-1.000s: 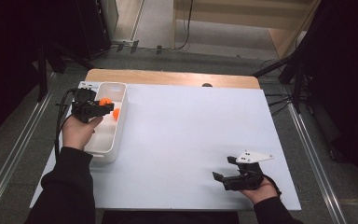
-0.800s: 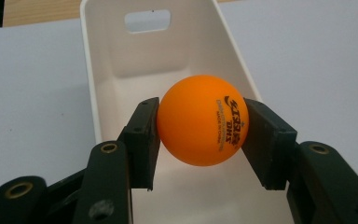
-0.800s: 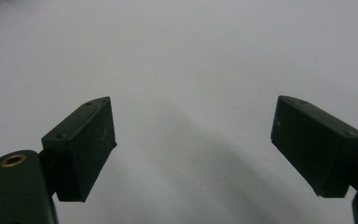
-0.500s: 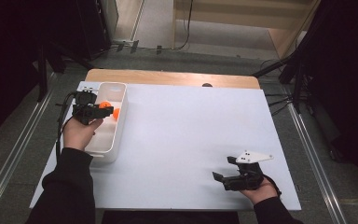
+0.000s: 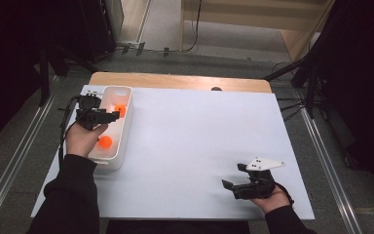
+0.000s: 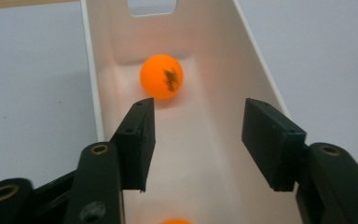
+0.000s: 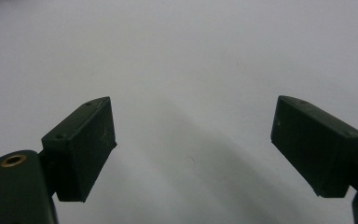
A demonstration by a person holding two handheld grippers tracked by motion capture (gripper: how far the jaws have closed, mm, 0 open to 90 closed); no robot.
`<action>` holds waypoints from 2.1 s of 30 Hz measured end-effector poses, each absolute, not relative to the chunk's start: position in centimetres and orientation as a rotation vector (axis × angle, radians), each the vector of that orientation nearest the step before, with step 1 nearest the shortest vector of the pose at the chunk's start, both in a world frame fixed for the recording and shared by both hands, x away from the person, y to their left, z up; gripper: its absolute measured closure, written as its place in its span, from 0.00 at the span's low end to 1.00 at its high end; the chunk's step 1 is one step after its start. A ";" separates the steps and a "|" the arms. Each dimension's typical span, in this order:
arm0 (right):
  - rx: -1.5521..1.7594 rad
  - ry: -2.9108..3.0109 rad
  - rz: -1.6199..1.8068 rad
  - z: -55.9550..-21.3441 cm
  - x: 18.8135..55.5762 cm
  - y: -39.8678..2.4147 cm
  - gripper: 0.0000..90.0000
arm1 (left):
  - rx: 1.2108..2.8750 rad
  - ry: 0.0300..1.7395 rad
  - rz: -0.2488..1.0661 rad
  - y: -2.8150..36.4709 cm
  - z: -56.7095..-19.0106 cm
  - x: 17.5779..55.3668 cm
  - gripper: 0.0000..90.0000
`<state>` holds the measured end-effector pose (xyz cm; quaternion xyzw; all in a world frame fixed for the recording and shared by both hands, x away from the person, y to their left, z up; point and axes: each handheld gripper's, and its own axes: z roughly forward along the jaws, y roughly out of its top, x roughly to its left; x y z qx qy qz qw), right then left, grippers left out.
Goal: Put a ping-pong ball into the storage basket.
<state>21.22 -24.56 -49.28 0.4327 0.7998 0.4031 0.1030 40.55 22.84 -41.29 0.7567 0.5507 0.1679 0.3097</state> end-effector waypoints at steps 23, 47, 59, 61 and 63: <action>1.273 2.365 1.189 -49.3 21.2 -24.6 0.14 | 2.044 1.371 0.390 21.7 -39.3 40.0 0.35; 1.275 2.365 1.191 -49.3 21.2 -24.6 0.14 | 2.115 1.187 0.269 19.4 -38.0 38.9 0.27; 1.277 2.364 1.190 -49.3 21.2 -24.6 0.14 | 2.129 1.104 0.205 18.0 -38.1 38.5 0.27; 1.273 2.365 1.188 -49.3 21.2 -24.6 0.14 | 2.133 1.096 0.197 17.7 -38.1 38.4 0.27; 1.274 2.366 1.188 -49.3 21.2 -24.6 0.14 | 2.150 1.076 0.193 17.4 -38.2 38.3 0.27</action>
